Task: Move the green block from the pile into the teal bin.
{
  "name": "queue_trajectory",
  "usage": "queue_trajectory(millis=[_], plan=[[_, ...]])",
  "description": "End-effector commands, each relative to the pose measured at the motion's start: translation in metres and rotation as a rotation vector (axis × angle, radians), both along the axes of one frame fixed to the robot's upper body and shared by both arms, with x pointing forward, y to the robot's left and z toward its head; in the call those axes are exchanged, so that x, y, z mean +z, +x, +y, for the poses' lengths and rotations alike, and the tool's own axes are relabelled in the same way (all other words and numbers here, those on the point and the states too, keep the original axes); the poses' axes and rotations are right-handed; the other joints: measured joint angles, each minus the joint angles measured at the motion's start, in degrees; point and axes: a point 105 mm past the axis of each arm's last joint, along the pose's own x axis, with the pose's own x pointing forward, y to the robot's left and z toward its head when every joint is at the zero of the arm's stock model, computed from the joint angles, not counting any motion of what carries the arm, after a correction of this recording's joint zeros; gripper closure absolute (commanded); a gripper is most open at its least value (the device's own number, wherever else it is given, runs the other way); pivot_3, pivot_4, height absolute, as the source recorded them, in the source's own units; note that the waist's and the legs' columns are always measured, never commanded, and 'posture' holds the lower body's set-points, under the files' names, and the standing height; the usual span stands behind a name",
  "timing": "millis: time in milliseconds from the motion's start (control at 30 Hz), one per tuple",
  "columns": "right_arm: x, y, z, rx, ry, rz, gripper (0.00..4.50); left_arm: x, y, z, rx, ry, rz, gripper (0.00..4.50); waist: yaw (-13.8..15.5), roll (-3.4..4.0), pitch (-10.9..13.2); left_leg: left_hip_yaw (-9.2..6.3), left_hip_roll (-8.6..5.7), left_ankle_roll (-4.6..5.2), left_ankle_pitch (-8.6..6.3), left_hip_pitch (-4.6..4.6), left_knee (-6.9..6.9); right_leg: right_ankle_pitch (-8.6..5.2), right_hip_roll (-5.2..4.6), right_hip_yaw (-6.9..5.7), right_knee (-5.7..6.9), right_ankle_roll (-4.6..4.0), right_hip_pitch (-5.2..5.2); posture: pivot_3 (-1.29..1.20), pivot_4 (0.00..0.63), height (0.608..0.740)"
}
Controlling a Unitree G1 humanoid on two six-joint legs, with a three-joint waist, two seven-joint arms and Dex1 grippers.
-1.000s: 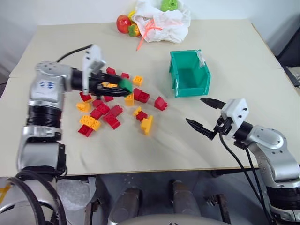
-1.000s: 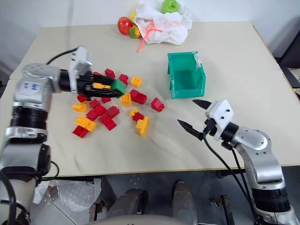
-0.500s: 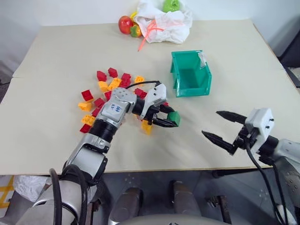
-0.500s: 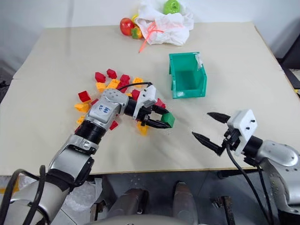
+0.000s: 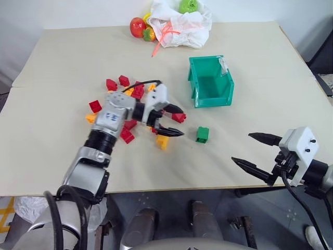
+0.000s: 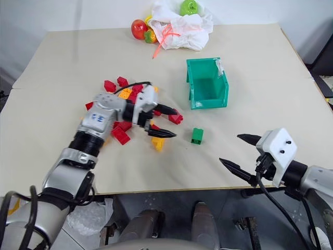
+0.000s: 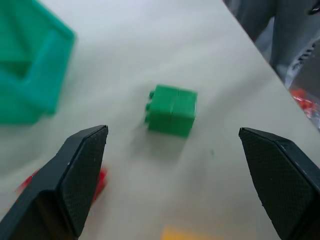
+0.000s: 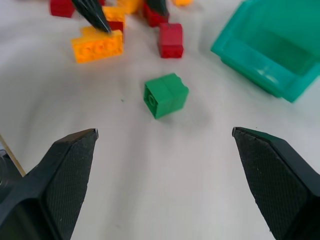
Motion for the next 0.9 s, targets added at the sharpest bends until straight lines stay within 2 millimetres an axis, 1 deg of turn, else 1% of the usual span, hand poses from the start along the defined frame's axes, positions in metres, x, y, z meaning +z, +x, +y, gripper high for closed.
queue_trajectory(millis=[33,133,200,333,433,500,567,633,700,800,900], plan=[[0.008,0.002,0.012,-0.02,-0.013,-0.018,0.0,0.02,-0.006,0.029,-0.005,-0.078,-0.047,0.04,-0.1,0.0,0.0,0.0,0.01,0.0,0.0,0.0,0.0,0.0,0.01,0.0,-0.01,0.0,0.0,0.0,0.15,0.74],[0.002,0.014,0.026,-0.009,-0.006,0.004,0.0,0.026,-0.009,0.046,0.02,-0.135,-0.043,0.04,-0.1,-0.01,0.0,-0.01,0.02,-0.01,0.0,0.02,0.0,0.01,0.01,0.01,0.01,-0.01,0.0,0.0,0.15,0.74],[-0.003,0.024,0.033,0.003,-0.011,0.021,0.0,0.031,-0.015,0.052,0.006,-0.203,-0.023,0.04,0.0,-0.01,0.0,-0.01,0.01,0.0,0.0,0.01,0.01,0.01,-0.02,0.0,-0.01,-0.01,0.01,0.0,0.15,0.74],[-0.023,0.054,0.054,0.043,-0.033,0.11,0.0,0.032,-0.027,0.073,0.025,-0.254,-0.027,0.04,-0.3,-0.02,0.0,-0.05,0.0,0.02,-0.01,-0.01,0.0,0.02,-0.04,-0.07,-0.08,-0.02,0.0,0.0,0.15,0.74],[-0.039,0.083,0.061,0.043,-0.101,0.159,0.0,0.026,-0.039,0.085,0.02,-0.257,-0.047,0.04,-0.7,-0.02,0.0,-0.02,0.03,0.02,-0.02,-0.02,-0.04,0.01,-0.02,-0.09,-0.06,-0.02,-0.04,0.0,0.15,0.74],[-0.046,0.096,0.061,0.032,-0.149,0.176,0.0,0.023,-0.043,0.088,0.027,-0.252,-0.054,0.04,-1.1,-0.02,0.0,-0.01,0.02,0.02,-0.02,-0.02,-0.06,0.02,-0.04,-0.08,-0.05,-0.03,-0.07,0.0,0.15,0.74],[-0.051,0.103,0.061,0.035,-0.176,0.194,0.0,0.022,-0.045,0.088,0.038,-0.258,-0.053,0.04,-0.7,-0.02,0.0,-0.08,0.02,0.02,-0.02,-0.08,-0.06,0.01,-0.04,-0.15,-0.03,-0.03,-0.09,0.0,0.15,0.74],[-0.057,0.116,0.071,0.061,-0.175,0.209,0.0,0.019,-0.051,0.09,0.063,-0.271,-0.058,0.04,-0.7,-0.02,0.0,-0.14,0.02,0.03,-0.03,-0.14,-0.06,0.02,-0.05,-0.22,-0.02,-0.03,-0.1,0.0,0.15,0.74],[-0.057,0.122,0.077,0.088,-0.176,0.202,0.0,0.018,-0.055,0.09,0.079,-0.282,-0.061,0.04,-1.2,-0.03,0.0,-0.09,0.02,0.04,-0.04,-0.12,-0.04,0.04,-0.06,-0.2,-0.04,-0.03,-0.08,0.0,0.15,0.74],[-0.053,0.113,0.079,0.148,-0.183,0.206,0.58,0.018,-0.059,0.09,0.092,-0.285,-0.061,0.0,-1.5,-0.02,0.0,-0.12,0.06,0.02,-0.04,-0.12,-0.05,0.04,-0.02,-0.24,-0.02,-0.04,-0.08,0.0,0.15,0.74],[-0.044,0.111,0.075,0.13,-0.167,0.18,1.58,0.018,-0.059,0.092,0.113,-0.288,-0.064,0.0,-1.5,-0.02,0.0,-0.13,0.05,0.01,-0.05,-0.12,-0.05,0.04,-0.03,-0.24,-0.01,-0.04,-0.08,0.0,0.15,0.74]])
